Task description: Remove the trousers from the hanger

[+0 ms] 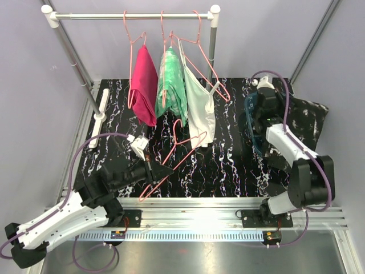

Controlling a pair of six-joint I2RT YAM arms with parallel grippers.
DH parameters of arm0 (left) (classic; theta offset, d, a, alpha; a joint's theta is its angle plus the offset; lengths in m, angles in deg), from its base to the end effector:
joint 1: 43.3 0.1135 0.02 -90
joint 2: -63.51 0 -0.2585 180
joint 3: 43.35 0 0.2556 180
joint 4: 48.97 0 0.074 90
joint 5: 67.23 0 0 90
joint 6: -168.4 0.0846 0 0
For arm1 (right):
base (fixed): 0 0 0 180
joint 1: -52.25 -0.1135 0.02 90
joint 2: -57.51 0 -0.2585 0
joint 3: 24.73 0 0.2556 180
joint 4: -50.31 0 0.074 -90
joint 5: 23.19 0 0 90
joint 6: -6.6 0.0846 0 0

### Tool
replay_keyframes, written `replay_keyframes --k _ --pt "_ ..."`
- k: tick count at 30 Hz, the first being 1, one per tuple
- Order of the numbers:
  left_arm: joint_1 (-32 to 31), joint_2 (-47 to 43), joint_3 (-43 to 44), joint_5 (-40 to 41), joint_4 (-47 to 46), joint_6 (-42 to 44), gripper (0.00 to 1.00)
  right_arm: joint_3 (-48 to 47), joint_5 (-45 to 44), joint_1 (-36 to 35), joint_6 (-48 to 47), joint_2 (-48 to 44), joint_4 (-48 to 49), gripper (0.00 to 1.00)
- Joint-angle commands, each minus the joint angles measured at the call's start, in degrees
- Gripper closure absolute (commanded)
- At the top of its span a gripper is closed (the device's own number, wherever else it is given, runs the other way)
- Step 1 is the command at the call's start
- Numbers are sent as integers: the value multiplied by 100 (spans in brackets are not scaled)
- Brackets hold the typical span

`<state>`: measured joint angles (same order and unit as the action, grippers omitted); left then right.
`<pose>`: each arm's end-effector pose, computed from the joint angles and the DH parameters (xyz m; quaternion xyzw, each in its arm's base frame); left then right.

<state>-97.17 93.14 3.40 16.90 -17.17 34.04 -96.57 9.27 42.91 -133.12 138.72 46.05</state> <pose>0.1066 -0.1606 0.2765 0.0967 0.7853 -0.4878 0.3687 0.3557 -0.0138 0.2992 -0.0807 0.7461 -0.5421 0.3780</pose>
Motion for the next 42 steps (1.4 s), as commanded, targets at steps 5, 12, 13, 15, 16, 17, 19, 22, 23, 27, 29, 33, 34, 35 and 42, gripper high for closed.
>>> replay_keyframes --k 5,12,13,15,16,17,19,22,23,27,29,33,34,35,42 --pt "-19 -168 -38 -90 -495 120 100 -757 1551 55 489 808 466 100" --pt "-19 -62 5 -72 -539 138 100 -1485 2703 47 1156 1984 -518 100" --pt "-19 -54 23 -46 -521 138 100 -1556 2765 38 1314 2091 -571 100" --pt "-19 -45 49 -37 -486 138 100 -1627 2897 47 1499 2319 -607 100" --pt "-19 -45 76 -20 -460 147 100 -1636 2897 38 1561 2381 -590 100" --pt "-19 -36 76 -2 -442 156 100 -1636 2897 47 1631 2443 -572 100" --pt "-19 -36 102 24 -389 164 100 -1627 3055 47 1815 2610 -589 100" --pt "-19 -10 146 59 -328 182 100 -1794 3108 47 2316 2909 -896 100" --pt "-19 17 198 77 -310 191 100 -1855 3204 55 2421 2970 -1175 100" --pt "-19 52 383 68 -144 243 100 -2066 4027 230 3446 3051 -1617 100" --pt "-19 43 453 51 -64 313 100 -2067 4477 389 3906 2936 -1635 100" --pt "-19 -132 594 33 129 437 100 -2425 5086 653 4636 2882 -2011 96" --pt "-19 -176 620 68 164 446 100 -2575 5095 653 4655 2918 -2205 90" --pt "-19 -203 647 103 269 489 100 -2759 5095 662 4672 2927 -2502 83" --pt "-19 -229 989 139 612 683 100 -2551 5384 881 5735 1637 -2822 32"
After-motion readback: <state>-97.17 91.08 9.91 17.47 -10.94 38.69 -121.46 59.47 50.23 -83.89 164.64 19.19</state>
